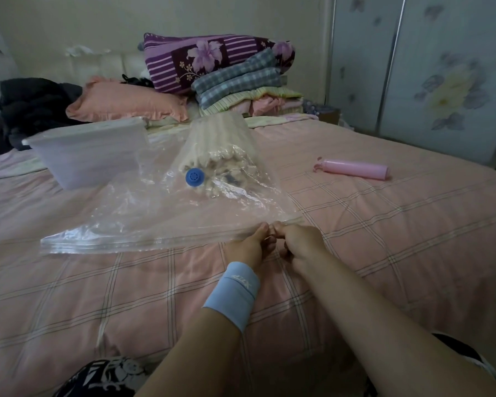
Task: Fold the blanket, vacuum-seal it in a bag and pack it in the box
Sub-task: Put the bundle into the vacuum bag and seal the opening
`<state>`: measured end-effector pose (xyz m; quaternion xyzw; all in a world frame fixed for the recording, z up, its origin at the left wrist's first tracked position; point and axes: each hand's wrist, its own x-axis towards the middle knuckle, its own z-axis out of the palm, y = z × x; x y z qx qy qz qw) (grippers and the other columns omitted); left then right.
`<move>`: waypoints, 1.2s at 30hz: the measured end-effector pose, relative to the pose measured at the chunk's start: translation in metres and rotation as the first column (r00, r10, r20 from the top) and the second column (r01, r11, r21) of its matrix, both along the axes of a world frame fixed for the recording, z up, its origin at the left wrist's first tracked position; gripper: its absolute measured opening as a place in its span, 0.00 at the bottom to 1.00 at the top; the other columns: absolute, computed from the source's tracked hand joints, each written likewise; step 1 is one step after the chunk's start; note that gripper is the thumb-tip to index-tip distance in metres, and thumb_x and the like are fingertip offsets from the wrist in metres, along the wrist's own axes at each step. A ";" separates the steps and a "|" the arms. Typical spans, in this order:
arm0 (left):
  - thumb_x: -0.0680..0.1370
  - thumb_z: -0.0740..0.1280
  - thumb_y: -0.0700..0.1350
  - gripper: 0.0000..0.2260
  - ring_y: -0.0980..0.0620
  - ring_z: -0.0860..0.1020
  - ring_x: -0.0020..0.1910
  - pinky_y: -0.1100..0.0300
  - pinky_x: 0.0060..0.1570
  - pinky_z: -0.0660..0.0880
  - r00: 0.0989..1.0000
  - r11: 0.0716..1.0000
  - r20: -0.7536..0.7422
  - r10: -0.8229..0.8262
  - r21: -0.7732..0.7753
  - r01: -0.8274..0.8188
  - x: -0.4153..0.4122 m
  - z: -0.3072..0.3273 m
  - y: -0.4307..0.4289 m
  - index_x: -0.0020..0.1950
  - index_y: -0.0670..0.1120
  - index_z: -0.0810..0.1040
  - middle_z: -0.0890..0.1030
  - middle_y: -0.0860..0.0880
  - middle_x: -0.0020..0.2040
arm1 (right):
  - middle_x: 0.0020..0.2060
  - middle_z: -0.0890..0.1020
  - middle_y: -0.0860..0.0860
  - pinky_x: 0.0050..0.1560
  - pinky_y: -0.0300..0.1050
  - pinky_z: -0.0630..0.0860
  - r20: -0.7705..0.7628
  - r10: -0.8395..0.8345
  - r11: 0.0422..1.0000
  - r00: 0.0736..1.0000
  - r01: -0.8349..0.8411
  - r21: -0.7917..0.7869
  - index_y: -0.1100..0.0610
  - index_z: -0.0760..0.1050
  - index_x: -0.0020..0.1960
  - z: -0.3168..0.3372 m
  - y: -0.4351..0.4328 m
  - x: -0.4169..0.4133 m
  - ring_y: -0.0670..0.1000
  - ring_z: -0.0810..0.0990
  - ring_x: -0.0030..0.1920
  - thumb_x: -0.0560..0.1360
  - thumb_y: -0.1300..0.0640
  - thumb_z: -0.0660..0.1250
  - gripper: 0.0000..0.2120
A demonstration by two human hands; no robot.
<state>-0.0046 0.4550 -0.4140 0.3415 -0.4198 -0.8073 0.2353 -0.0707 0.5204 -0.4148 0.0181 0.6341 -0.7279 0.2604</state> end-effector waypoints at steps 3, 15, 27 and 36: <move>0.78 0.68 0.37 0.05 0.54 0.77 0.27 0.65 0.28 0.78 0.999 0.999 0.015 0.041 0.022 -0.042 0.000 0.000 0.003 0.42 0.39 0.78 0.78 0.45 0.32 | 0.32 0.79 0.52 0.24 0.37 0.66 0.043 -0.076 0.997 0.996 0.076 0.013 0.62 0.81 0.46 -0.001 0.008 -0.001 0.50 0.68 0.25 0.76 0.62 0.72 0.03; 0.77 0.68 0.36 0.02 0.51 0.77 0.31 0.61 0.33 0.80 0.992 0.996 -0.094 0.080 -0.036 -0.084 0.020 0.013 0.004 0.48 0.38 0.79 0.79 0.44 0.37 | 0.45 0.79 0.54 0.30 0.48 0.82 -0.101 0.134 0.987 0.986 -0.142 -0.075 0.56 0.78 0.50 0.011 0.041 -0.023 0.50 0.77 0.34 0.80 0.57 0.68 0.03; 0.79 0.66 0.40 0.06 0.50 0.78 0.28 0.65 0.25 0.72 0.863 0.834 0.281 -0.420 -0.257 0.489 0.038 0.033 0.040 0.51 0.39 0.79 0.82 0.44 0.39 | 0.35 0.83 0.58 0.39 0.51 0.83 -0.340 0.198 0.944 0.919 -0.086 0.318 0.61 0.83 0.45 0.003 0.062 -0.048 0.56 0.81 0.34 0.75 0.60 0.74 0.04; 0.79 0.63 0.41 0.12 0.51 0.77 0.57 0.55 0.62 0.73 0.820 0.113 0.552 0.154 -0.834 0.540 -0.009 0.053 -0.051 0.59 0.53 0.79 0.80 0.52 0.59 | 0.51 0.86 0.52 0.49 0.40 0.70 -0.656 0.282 0.821 0.700 0.177 0.543 0.55 0.85 0.50 0.029 0.049 -0.103 0.55 0.82 0.55 0.77 0.54 0.70 0.07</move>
